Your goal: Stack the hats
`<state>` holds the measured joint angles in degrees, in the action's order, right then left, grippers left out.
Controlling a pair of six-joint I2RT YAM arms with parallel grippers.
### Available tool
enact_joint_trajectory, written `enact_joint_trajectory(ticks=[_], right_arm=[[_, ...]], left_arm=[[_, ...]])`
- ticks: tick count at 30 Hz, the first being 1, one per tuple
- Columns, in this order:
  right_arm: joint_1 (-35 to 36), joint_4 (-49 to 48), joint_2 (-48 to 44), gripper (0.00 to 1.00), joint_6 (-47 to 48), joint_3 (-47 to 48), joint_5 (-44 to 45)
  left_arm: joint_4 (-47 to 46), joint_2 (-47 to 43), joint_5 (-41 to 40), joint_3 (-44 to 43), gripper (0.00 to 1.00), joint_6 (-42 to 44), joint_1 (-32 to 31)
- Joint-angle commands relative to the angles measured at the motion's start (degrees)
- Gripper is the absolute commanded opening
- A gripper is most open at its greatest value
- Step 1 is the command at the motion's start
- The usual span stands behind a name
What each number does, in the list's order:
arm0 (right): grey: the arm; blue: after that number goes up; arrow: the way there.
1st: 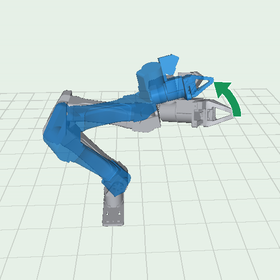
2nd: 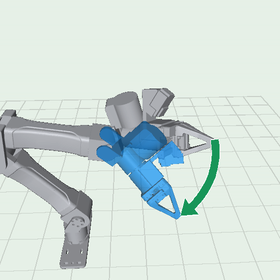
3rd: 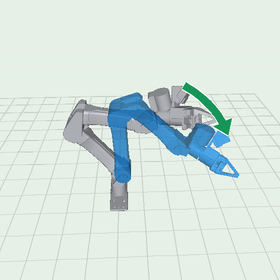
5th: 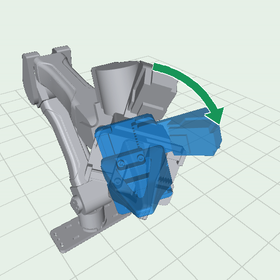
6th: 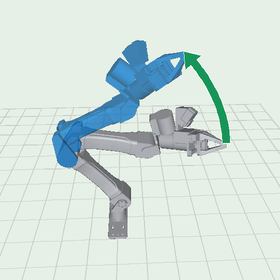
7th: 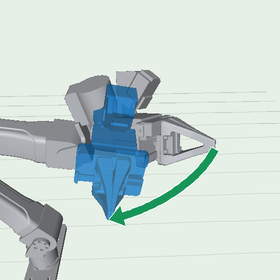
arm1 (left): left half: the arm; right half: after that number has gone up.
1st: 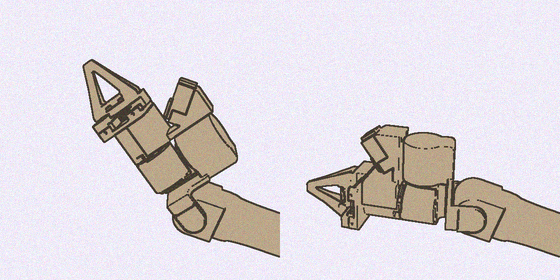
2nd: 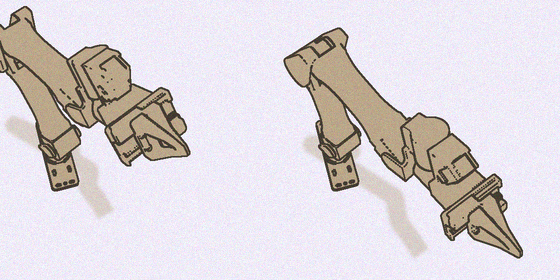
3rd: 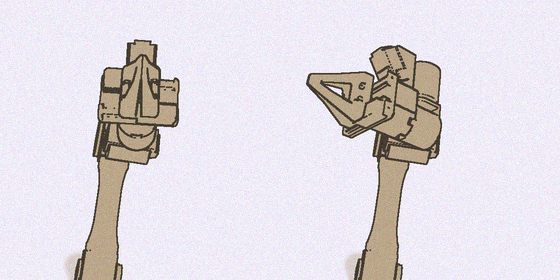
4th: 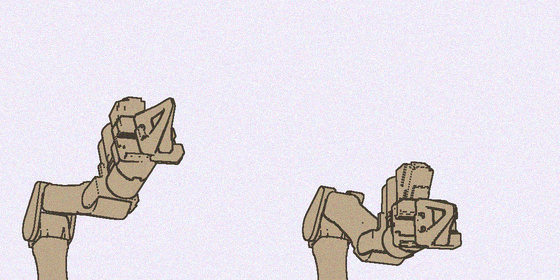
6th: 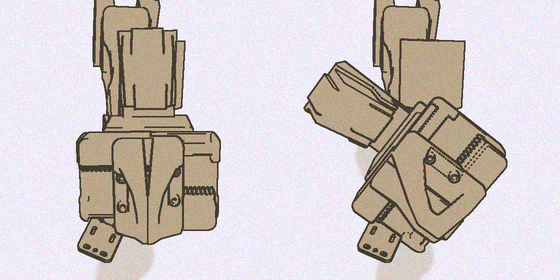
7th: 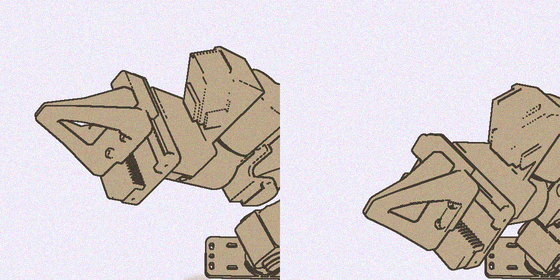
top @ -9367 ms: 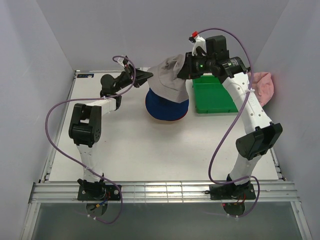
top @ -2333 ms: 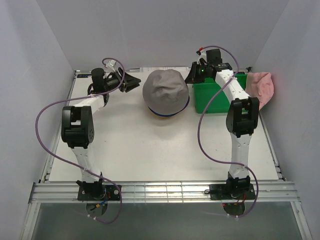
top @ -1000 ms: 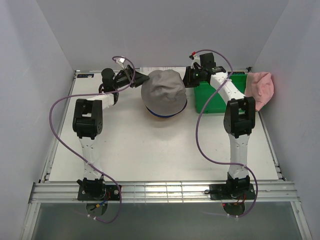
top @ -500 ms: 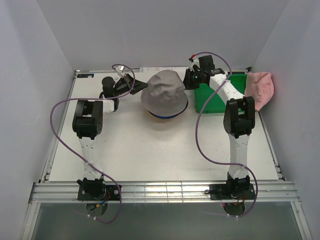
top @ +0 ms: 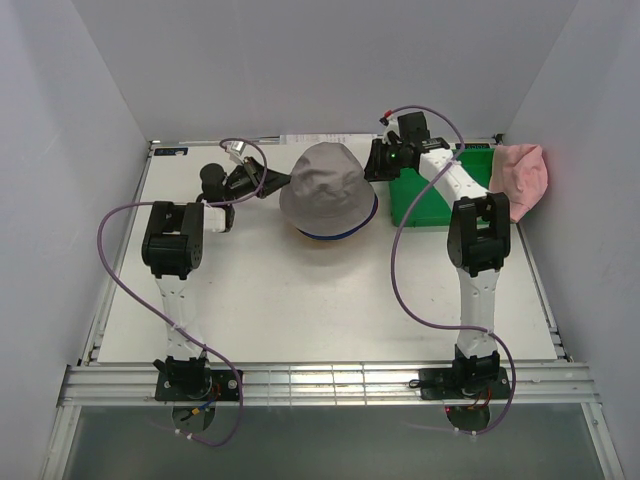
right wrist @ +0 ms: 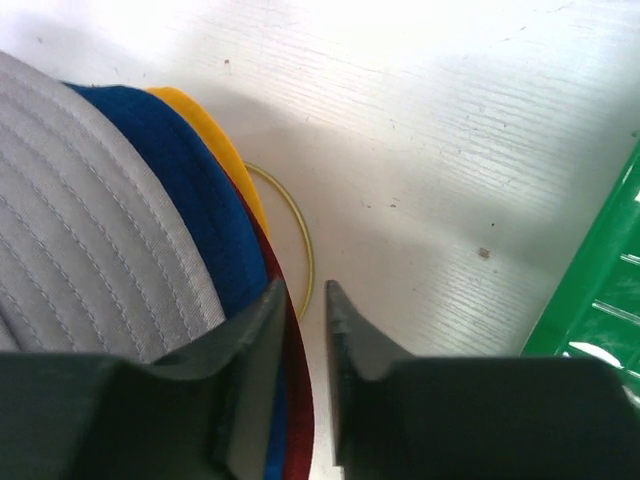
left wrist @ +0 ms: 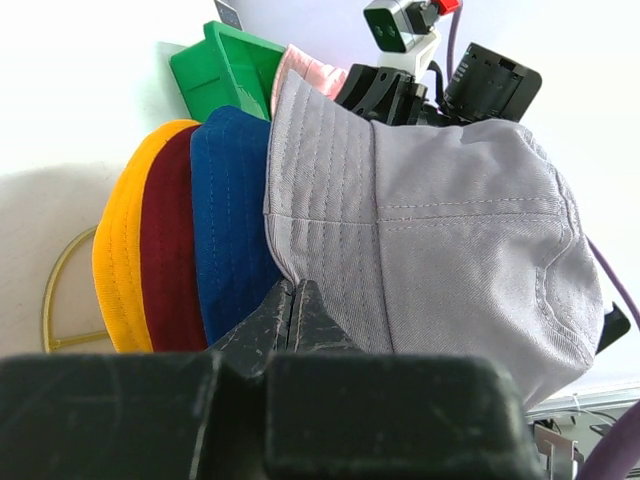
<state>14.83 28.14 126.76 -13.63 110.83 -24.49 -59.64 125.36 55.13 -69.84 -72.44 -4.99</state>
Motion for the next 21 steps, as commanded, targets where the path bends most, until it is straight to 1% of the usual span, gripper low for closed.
enact_joint_trajectory(ticks=[1,3,4,5,6,9,13,17,18,19,20,21], right_arm=[[-1.2,-1.07,-4.76,0.32,-1.83,1.41,0.94],[-2.52,-1.07,-6.08,0.45,-3.24,1.24,0.94],[-2.96,-1.07,-6.61,0.49,-4.03,1.06,0.94],[-4.01,-1.07,-7.13,0.54,-5.69,0.45,0.94],[-4.54,-1.07,-8.36,0.56,-6.67,0.1,0.85],[-6.65,-1.33,-11.34,0.6,-9.57,-2.8,-0.11],[-7.97,-2.3,-16.97,0.6,-11.77,-9.64,-1.7],[-7.97,-9.31,-23.3,0.6,-15.63,-21.42,-6.17],[-7.97,-10.99,-25.31,0.6,-16.6,-26.23,-7.05],[-7.97,-13.53,-26.29,0.6,-19.56,-29.06,-8.19],[-7.89,-18.95,-27.17,0.6,-21.25,-31.7,-10.9],[-7.71,-21.09,-28.4,0.6,-22.83,-34.16,-11.8]], left_arm=[[1.89,-3.98,2.17,-0.12,0.0,1.6,0.34],[1.98,-4.6,2.08,0.06,0.0,1.52,0.34],[1.98,-4.86,2.0,0.23,0.0,1.52,0.25],[2.15,-5.21,1.73,0.41,0.0,1.43,0.34],[2.16,-5.3,1.73,0.58,0.0,1.52,0.25],[2.16,-5.91,1.38,1.46,0.0,1.25,0.34],[1.98,-6.35,1.2,2.08,0.0,0.81,0.25],[1.89,-6.8,0.77,2.87,0.0,0.46,0.34],[1.89,-6.8,0.76,2.87,0.0,0.38,0.34],[1.81,-7.06,0.68,3.05,0.0,0.2,0.25],[1.8,-7.23,0.59,3.22,0.0,0.29,0.34],[1.72,-7.5,0.5,3.74,0.0,0.29,0.25]])
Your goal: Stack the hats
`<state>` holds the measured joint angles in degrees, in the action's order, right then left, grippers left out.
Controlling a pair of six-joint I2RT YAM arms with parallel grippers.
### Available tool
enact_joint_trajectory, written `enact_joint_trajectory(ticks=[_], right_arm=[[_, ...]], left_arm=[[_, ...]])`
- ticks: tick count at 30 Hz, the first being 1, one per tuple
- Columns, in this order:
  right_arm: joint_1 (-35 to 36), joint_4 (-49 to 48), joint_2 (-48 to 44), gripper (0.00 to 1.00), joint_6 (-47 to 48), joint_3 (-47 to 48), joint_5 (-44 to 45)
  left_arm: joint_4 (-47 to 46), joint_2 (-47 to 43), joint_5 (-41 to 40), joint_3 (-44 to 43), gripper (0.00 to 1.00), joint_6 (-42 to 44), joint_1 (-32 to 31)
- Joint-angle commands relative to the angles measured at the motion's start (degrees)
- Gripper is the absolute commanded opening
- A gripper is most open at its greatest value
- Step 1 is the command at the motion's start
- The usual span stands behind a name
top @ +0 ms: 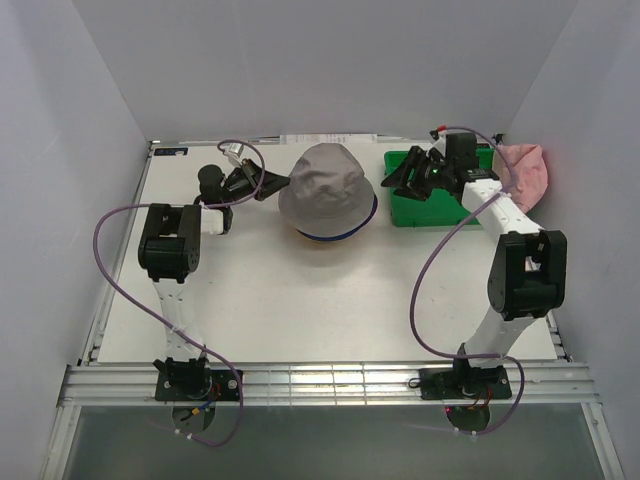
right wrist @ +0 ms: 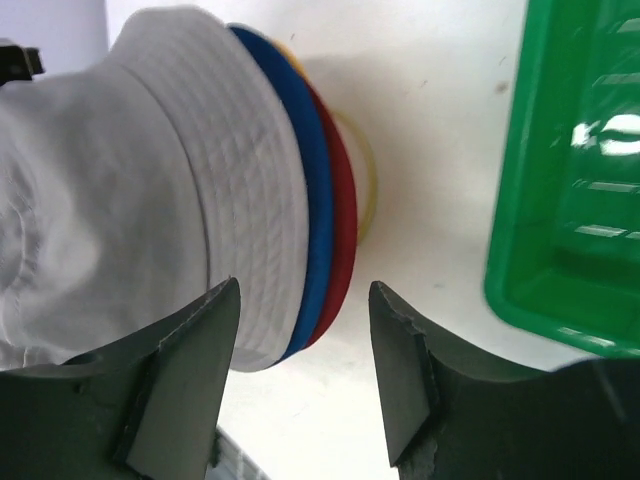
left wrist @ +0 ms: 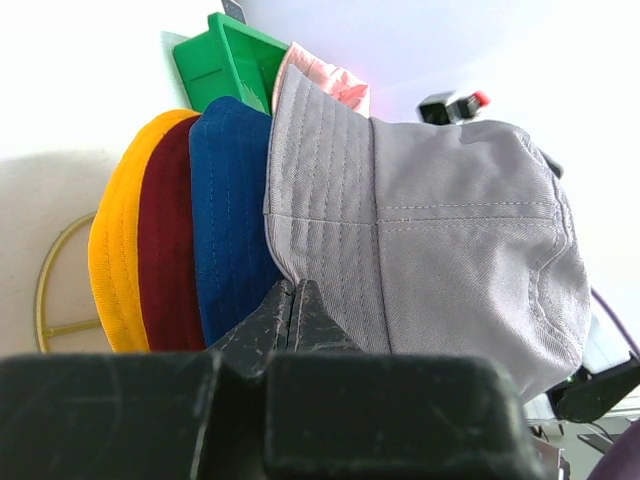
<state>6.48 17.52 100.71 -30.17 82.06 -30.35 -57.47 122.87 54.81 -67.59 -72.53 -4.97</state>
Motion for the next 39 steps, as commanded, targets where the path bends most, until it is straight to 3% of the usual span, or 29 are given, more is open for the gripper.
enact_joint_trajectory(ticks=[1,10,18,39], right_arm=[[0.9,-11.79,-2.79,0.6,-8.13,-8.55,-6.3],[3.71,-23.3,-7.71,0.62,-16.23,-19.3,-5.6],[4.42,-27.8,-12.63,0.63,-21.41,-25.89,-2.61],[9.25,-34.92,-10.97,0.67,-26.78,-29.68,0.46]], left_arm=[[-0.45,-5.18,0.74,1.59,0.0,0.37,0.31],[0.08,-6.06,0.56,2.55,0.0,0.64,0.23],[0.17,-6.24,0.21,3.78,0.0,0.9,0.31],[0.34,-6.15,-0.05,3.96,0.0,0.73,0.31]])
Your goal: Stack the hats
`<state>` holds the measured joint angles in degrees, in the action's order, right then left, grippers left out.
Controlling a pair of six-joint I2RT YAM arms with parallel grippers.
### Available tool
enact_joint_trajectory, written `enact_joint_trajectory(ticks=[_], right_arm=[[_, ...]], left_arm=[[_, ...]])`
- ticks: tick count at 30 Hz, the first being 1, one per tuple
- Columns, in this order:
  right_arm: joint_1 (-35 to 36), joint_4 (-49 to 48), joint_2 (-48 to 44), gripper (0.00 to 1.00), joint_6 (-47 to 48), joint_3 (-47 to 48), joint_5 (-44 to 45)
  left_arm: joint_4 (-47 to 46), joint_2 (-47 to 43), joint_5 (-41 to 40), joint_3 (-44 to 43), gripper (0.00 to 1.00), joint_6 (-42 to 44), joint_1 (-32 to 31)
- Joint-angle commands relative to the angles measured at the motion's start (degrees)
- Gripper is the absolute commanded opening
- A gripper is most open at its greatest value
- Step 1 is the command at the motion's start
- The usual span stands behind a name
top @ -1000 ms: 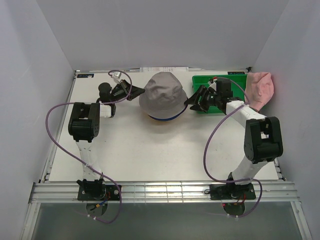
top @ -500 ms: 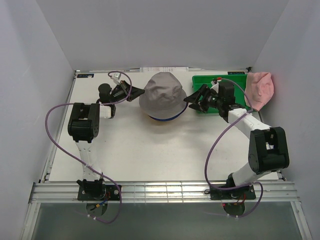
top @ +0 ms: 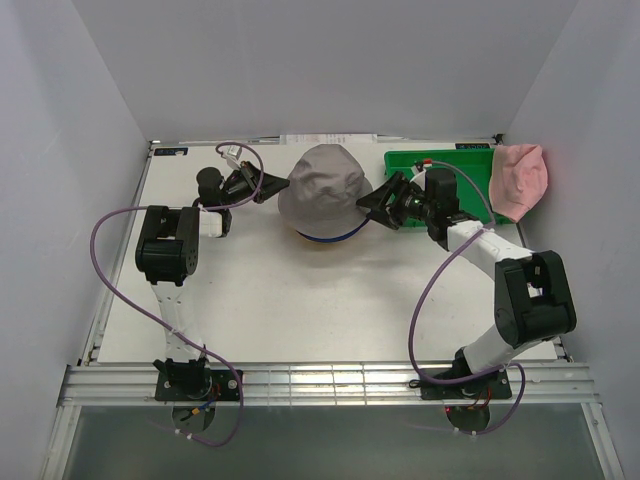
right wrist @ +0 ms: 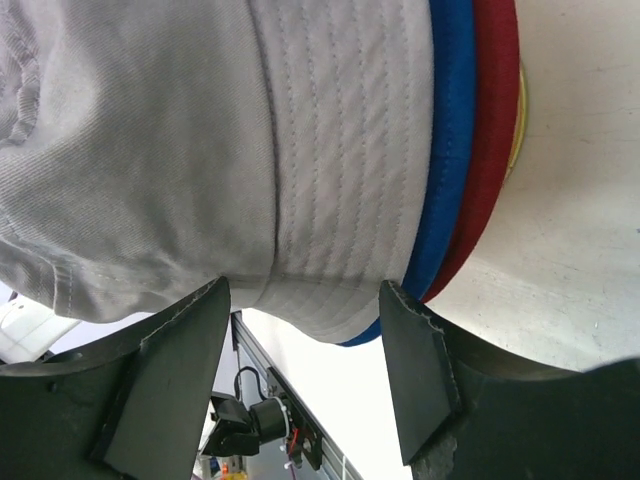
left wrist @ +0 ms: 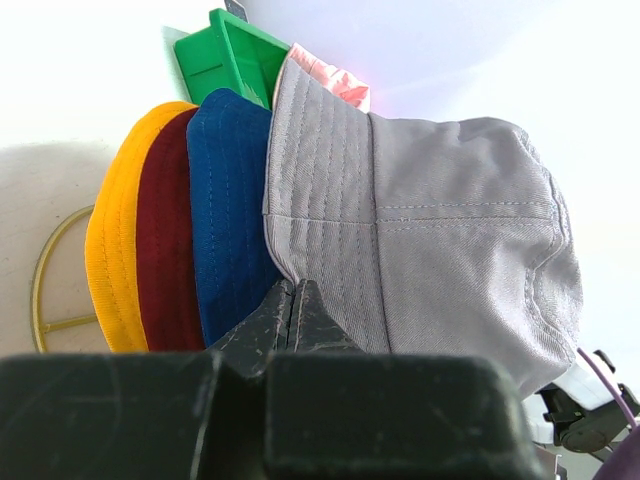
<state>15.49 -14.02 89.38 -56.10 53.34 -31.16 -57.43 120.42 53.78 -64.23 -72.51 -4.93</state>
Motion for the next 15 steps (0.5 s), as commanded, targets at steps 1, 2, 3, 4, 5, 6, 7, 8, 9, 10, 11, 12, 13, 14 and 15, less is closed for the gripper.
enact_joint_trajectory(ticks=[1,2,3,4,5,6,7,8,9,10,11,12,13,14,15], right_arm=[[0.25,-3.21,0.18,0.67,-0.68,-1.13,1.54],[0.25,-3.21,0.0,0.67,-0.59,-1.31,1.62],[0.25,-3.12,-0.26,0.68,-0.42,-1.48,1.71],[0.25,-3.2,-0.44,0.68,-0.33,-1.75,2.15],[0.25,-3.64,-0.79,0.69,-0.42,-2.36,2.33],[0.25,-4.17,-0.96,0.69,-0.68,-2.71,2.33],[0.25,-4.61,-1.05,0.69,-0.86,-2.98,2.42],[0.25,-5.39,-1.05,0.69,-1.12,-3.24,2.33],[0.25,-5.84,-0.97,0.69,-1.29,-3.68,2.24],[0.25,-6.19,-1.05,0.7,-1.64,-3.94,2.24],[0.25,-6.72,-1.05,0.7,-1.82,-4.12,2.24],[0.25,-7.5,-0.97,0.7,-2.0,-4.56,2.15],[0.25,-8.12,-0.97,0.69,-2.52,-4.74,2.15],[0.25,-8.65,-1.05,0.69,-2.79,-5.0,2.15],[0.25,-9.87,-1.05,0.69,-3.14,-5.35,2.15]], left_arm=[[0.3,-3.7,0.98,0.59,0.0,0.79,0.27],[0.3,-3.62,0.98,0.59,0.0,0.79,0.27],[0.3,-3.61,0.98,0.59,0.0,0.7,0.18],[0.3,-3.61,0.98,0.68,0.0,0.79,0.27],[0.3,-3.61,0.98,0.68,0.0,0.79,0.18],[0.3,-3.61,0.98,0.68,0.0,0.79,0.18],[0.3,-3.61,0.98,0.68,0.0,0.79,0.27],[0.3,-3.61,0.98,0.77,0.0,0.79,0.18],[0.21,-3.7,0.98,0.77,0.0,0.79,0.18],[0.3,-3.62,0.98,0.77,0.0,0.79,0.27],[0.3,-3.7,0.98,0.86,0.0,0.79,0.27],[0.3,-3.7,0.98,0.94,0.0,0.88,0.27],[0.3,-3.7,0.98,0.95,0.0,0.79,0.27],[0.3,-3.7,0.98,0.95,0.0,0.79,0.18],[0.3,-3.7,0.98,1.03,0.0,0.88,0.27]])
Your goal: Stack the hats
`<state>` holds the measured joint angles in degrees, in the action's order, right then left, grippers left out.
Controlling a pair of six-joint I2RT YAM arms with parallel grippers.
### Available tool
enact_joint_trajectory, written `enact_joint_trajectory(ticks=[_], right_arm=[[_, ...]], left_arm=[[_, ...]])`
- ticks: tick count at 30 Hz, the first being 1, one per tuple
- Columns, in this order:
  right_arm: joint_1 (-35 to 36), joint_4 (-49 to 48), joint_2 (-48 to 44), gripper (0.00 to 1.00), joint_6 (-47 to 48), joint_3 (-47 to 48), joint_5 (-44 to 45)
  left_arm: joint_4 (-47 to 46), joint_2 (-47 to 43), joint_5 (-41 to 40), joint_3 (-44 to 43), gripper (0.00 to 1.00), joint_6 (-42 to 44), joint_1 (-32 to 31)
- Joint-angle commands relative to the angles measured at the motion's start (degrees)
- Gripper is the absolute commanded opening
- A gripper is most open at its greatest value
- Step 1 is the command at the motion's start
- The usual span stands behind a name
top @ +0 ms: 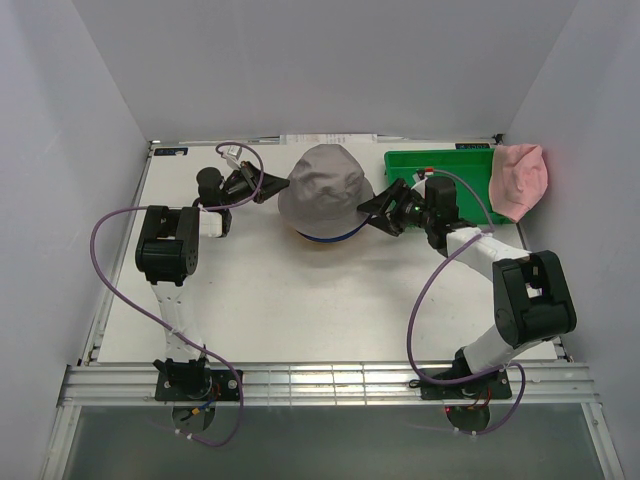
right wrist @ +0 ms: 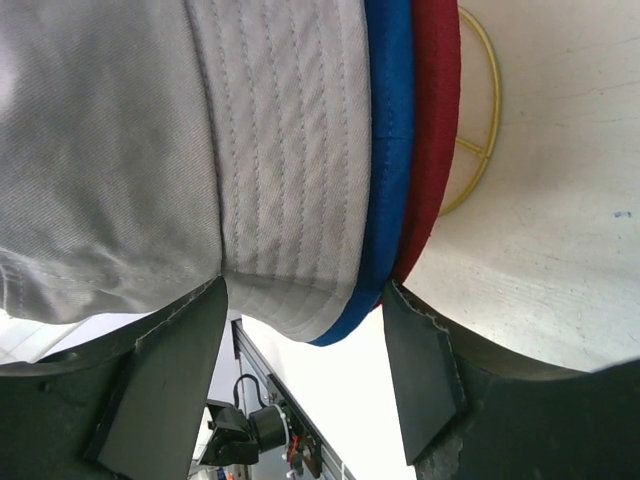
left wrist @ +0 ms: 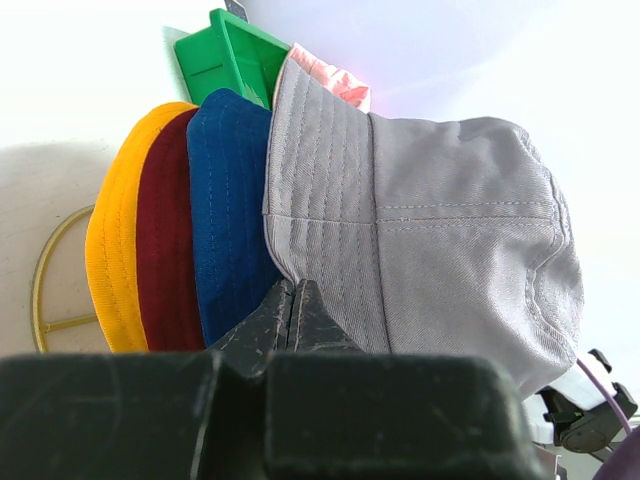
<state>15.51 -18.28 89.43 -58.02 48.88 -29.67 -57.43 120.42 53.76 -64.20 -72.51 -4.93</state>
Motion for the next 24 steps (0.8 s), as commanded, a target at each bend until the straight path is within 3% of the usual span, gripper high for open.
enact_joint_trajectory(ticks=[1,24], right_arm=[[0.22,-5.97,-1.01,0.69,-1.39,-0.89,0.58],[0.75,-9.48,-2.59,0.62,-4.29,-2.47,1.11]], left_arm=[[0.3,-3.7,1.0,1.01,0.0,0.79,0.18],[0.39,-3.79,0.82,1.54,0.0,0.88,0.27]])
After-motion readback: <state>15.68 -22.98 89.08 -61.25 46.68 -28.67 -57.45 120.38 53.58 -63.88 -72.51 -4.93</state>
